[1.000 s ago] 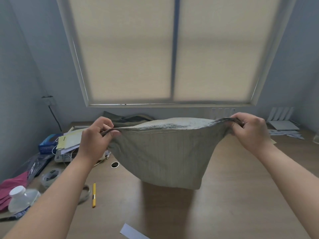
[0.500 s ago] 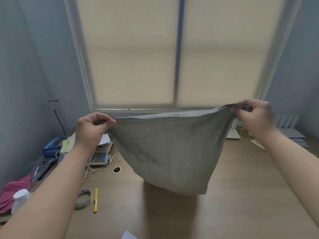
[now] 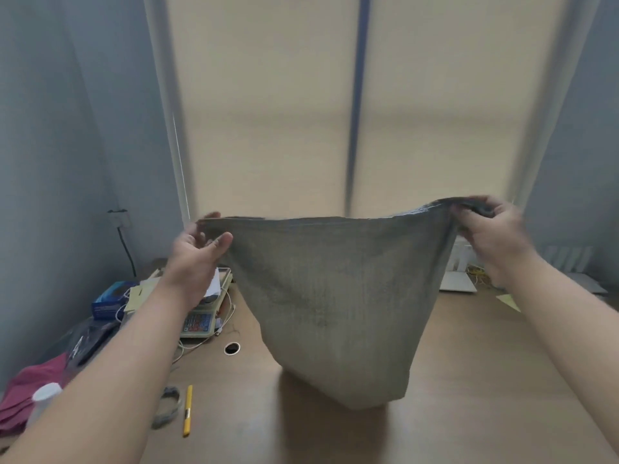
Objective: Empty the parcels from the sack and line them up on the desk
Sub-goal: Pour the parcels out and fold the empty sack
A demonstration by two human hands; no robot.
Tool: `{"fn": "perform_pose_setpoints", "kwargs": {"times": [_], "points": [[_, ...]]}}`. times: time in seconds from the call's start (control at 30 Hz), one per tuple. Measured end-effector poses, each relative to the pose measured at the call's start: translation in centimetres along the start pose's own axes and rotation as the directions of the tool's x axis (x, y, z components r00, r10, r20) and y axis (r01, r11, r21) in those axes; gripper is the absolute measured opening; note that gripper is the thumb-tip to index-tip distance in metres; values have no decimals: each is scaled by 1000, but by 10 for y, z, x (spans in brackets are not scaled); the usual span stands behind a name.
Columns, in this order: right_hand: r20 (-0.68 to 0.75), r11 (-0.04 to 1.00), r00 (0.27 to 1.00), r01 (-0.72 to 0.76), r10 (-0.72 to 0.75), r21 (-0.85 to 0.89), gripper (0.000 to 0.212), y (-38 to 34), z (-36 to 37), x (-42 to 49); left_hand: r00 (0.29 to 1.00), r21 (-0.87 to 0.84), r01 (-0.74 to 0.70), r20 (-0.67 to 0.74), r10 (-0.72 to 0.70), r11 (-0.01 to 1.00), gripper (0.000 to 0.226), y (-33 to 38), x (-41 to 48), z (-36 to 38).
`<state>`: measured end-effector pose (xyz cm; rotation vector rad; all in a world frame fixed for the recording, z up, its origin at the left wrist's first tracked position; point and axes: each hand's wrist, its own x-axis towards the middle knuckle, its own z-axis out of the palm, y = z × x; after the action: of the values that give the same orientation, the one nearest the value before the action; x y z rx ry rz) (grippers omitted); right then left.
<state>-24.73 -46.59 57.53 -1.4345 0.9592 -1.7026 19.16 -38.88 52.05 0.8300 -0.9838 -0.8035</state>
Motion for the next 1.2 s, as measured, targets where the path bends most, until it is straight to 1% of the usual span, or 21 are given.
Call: {"fn": "perform_pose_setpoints", "kwargs": {"times": [0.03,0.1,0.13,0.2,0.3,0.37,0.47,0.6,0.67,0.73,0.77,0.83,0.87,0.9,0.93,1.0,1.03,1.07,1.1,1.13,1.2], "points": [[24,996,997,-71,70,50,13,14,0,-7,1000,71,4,-28,-2,997,26,-13,-6,1],[25,990,990,-139,139,-8,37,43,-3,-16,990,181,3,-142,24,983,16,-31,-18,1],[25,988,989,-142,144,-62,33,51,-4,-19,982,205,-8,-181,46,979,17,-35,-21,1],[40,984,990,-127,133,-125,7,53,-5,-20,977,271,-46,-187,99,961,21,-35,-19,-4],[39,977,994,-89,98,-191,4,33,-3,-7,985,391,-117,-70,156,913,16,-19,-10,-9],[10,980,998,-66,69,-186,12,19,0,-1,987,419,-155,29,157,895,11,-9,-12,-11],[-52,983,996,-84,76,-163,16,25,-2,1,981,545,-174,172,94,820,12,-14,-30,-15],[-171,985,981,-116,94,-127,14,42,-7,-4,966,604,-150,259,-15,783,25,-45,-70,-17],[-228,985,969,-127,98,-114,18,45,-12,-2,922,648,-170,370,-112,742,27,-61,-89,-18],[-257,986,961,-135,105,-101,20,48,-17,0,865,687,-166,446,-230,707,19,-71,-103,-15],[-260,985,960,-137,107,-101,21,49,-20,0,856,701,-164,451,-254,694,14,-72,-108,-12],[-252,987,962,-132,104,-94,22,51,-24,0,862,697,-132,432,-266,704,18,-70,-115,-2],[-249,988,963,-126,101,-88,22,52,-25,-1,849,684,-102,439,-295,722,18,-68,-119,4],[-252,989,963,-120,95,-85,22,53,-26,-1,813,671,-82,473,-340,737,18,-65,-123,11],[-255,990,963,-115,89,-86,22,53,-27,-2,749,652,-70,534,-391,755,25,-61,-129,19],[-264,990,962,-103,76,-93,22,56,-28,-2,621,601,-33,638,-455,799,54,-52,-144,36],[-266,991,961,-97,68,-95,22,56,-28,-2,607,582,-36,658,-444,813,70,-50,-152,42],[-270,991,961,-92,63,-97,22,57,-29,-2,625,571,-52,659,-419,820,84,-48,-159,49],[-273,991,960,-90,61,-95,22,58,-29,-2,673,573,-80,635,-380,816,91,-49,-166,54],[-275,992,959,-91,63,-91,22,59,-30,-2,731,571,-108,601,-324,814,85,-51,-170,58],[-280,991,958,-98,67,-95,21,60,-33,-1,840,534,-152,513,-176,832,51,-63,-170,60]]}}
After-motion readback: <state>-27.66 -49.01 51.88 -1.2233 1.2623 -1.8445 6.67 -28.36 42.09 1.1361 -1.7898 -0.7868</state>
